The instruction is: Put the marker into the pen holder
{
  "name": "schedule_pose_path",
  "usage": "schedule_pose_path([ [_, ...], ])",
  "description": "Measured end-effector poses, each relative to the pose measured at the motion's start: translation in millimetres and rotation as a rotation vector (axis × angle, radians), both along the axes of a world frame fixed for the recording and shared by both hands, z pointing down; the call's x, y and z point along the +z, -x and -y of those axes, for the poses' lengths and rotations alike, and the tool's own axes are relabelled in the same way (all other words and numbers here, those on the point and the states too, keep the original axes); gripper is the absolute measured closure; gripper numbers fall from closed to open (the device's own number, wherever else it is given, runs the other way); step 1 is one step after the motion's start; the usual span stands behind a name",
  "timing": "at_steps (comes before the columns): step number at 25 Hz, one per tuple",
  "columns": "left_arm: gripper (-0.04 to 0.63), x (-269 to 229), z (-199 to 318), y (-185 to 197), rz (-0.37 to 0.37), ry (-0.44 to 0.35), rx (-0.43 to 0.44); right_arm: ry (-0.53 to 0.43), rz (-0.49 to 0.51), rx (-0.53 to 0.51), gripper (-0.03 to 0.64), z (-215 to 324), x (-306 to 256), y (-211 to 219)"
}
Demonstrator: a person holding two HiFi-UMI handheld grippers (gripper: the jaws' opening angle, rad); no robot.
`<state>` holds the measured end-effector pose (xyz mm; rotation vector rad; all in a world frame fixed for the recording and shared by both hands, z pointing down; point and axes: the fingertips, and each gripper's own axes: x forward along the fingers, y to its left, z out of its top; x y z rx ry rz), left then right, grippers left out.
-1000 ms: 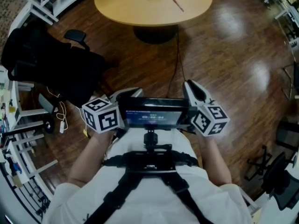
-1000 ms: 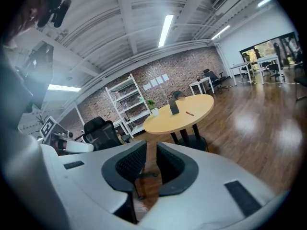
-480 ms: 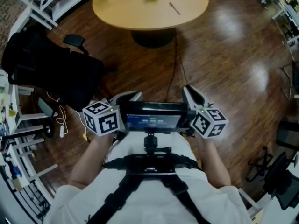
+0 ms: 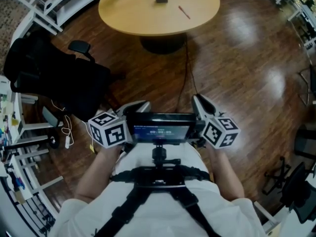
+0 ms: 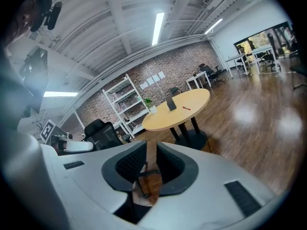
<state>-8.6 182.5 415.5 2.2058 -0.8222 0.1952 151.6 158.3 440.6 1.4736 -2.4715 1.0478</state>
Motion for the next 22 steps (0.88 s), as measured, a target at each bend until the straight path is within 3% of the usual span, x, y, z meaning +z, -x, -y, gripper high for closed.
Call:
schedule_pose_path([
  [7, 0.6, -3.4, 18.3, 12.8, -0.025, -0.011, -0.01, 0.006, -0.005, -0.003, 0.555, 10.4, -0.3, 13.5],
  [12, 0.6, 1.3, 48.4, 10.9, -0.047, -0.002, 0.04, 0.012, -0.025, 0.026, 0.555, 30.4, -0.5, 14.0],
  [20, 0.6, 11.6, 151.5, 25.5, -0.093, 0.017, 0.114, 0.041, -0.091, 0.091, 0.554, 119.3, 8.5, 14.9],
  [22, 0.6, 12.6, 179.7, 31.7, -0.098, 0.036, 0.132, 0.066, -0.115, 0.099, 0.522, 143.6, 10.3, 17.0],
])
